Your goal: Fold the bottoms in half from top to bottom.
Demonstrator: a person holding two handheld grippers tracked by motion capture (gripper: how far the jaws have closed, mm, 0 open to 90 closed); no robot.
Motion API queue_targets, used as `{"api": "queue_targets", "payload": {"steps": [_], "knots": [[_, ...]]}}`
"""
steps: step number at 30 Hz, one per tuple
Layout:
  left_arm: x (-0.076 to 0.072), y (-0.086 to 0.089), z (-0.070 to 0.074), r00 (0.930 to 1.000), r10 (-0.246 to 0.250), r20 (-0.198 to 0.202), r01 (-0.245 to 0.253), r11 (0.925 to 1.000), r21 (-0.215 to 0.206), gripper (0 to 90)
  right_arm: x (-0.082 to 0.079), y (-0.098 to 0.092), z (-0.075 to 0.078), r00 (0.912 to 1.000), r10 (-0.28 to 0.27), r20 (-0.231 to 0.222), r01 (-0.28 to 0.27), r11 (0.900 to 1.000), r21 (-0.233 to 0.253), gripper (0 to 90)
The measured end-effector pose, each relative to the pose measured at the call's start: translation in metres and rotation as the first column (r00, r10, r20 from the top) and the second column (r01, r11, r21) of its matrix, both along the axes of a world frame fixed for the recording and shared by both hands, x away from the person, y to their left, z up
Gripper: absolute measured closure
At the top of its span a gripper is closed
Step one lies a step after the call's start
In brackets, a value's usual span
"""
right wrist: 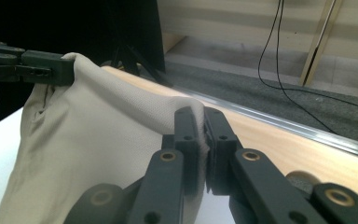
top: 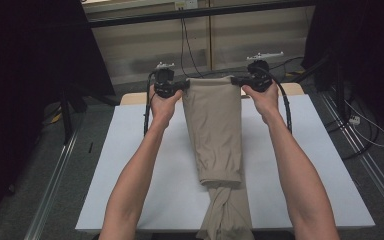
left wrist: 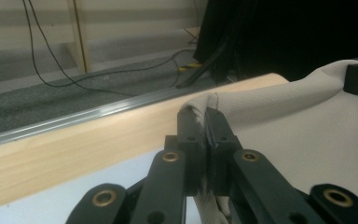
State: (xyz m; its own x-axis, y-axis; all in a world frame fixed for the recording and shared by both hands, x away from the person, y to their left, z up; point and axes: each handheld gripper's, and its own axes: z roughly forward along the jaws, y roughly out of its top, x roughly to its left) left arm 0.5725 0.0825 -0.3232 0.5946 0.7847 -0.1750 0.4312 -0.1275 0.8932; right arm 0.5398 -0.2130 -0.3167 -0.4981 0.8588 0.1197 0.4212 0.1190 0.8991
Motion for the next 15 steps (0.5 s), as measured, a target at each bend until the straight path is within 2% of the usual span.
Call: {"api": "queue_targets", "payload": {"steps": [2, 4, 5, 6, 7, 8, 9, 10, 11, 13, 15], "knots": [[0.003, -0.001, 0.003, 1.0, 0.007, -0.001, -0.007, 0.9998, -0.019, 86.6, 0.004, 0.001, 0.006, 0.9998, -0.016, 0.007, 0.016, 1.0, -0.004, 85.8], [0.007, -0.003, 0.003, 0.9999, 0.016, 0.001, -0.015, 0.9999, -0.005, 86.4, 0.009, 0.003, 0.009, 0.9995, -0.031, 0.008, 0.031, 1.0, -0.001, 85.1], [0.009, -0.003, 0.0, 0.9998, 0.017, -0.014, -0.017, 0.9997, -0.017, 85.4, 0.012, 0.003, 0.008, 0.999, -0.045, 0.007, 0.045, 0.999, -0.01, 79.6], [0.011, -0.004, -0.005, 0.9985, 0.047, -0.029, -0.047, 0.9989, -0.004, 78.5, 0.014, 0.003, 0.006, 0.9963, -0.085, 0.009, 0.085, 0.996, -0.015, 62.7], [0.011, -0.005, -0.01, 0.9973, 0.065, -0.034, -0.065, 0.9978, 0.011, 57.7, 0.016, 0.002, 0.001, 0.9917, -0.129, -0.003, 0.129, 0.992, -0.007, 46.7], [0.012, -0.006, -0.015, 0.996, 0.078, -0.044, -0.076, 0.9963, 0.039, 40.9, 0.017, 0.001, -0.002, 0.9896, -0.142, -0.02, 0.142, 0.99, -0.005, 40.5], [0.011, -0.006, -0.02, 0.9963, 0.067, -0.054, -0.064, 0.9965, 0.055, 38.1, 0.018, 0.001, -0.007, 0.9896, -0.137, -0.043, 0.137, 0.99, -0.019, 39.4], [0.01, -0.006, -0.025, 0.9968, 0.052, -0.06, -0.049, 0.9974, 0.054, 37.4, 0.017, 0.001, -0.011, 0.9898, -0.133, -0.052, 0.131, 0.991, -0.038, 37.1], [0.008, -0.005, -0.029, 0.9973, 0.04, -0.061, -0.036, 0.9972, 0.066, 34.3, 0.014, 0.0, -0.015, 0.9898, -0.135, -0.046, 0.133, 0.99, -0.046, 33.9], [0.002, -0.005, -0.034, 0.9977, 0.043, -0.053, -0.037, 0.9935, 0.108, 28.2, 0.008, -0.001, -0.023, 0.9918, -0.12, -0.046, 0.119, 0.993, -0.026, 33.5], [-0.005, -0.002, -0.037, 0.998, 0.039, -0.049, -0.034, 0.9944, 0.1, 21.8, 0.001, -0.003, -0.03, 0.9923, -0.114, -0.049, 0.112, 0.993, -0.038, 32.2]]}}
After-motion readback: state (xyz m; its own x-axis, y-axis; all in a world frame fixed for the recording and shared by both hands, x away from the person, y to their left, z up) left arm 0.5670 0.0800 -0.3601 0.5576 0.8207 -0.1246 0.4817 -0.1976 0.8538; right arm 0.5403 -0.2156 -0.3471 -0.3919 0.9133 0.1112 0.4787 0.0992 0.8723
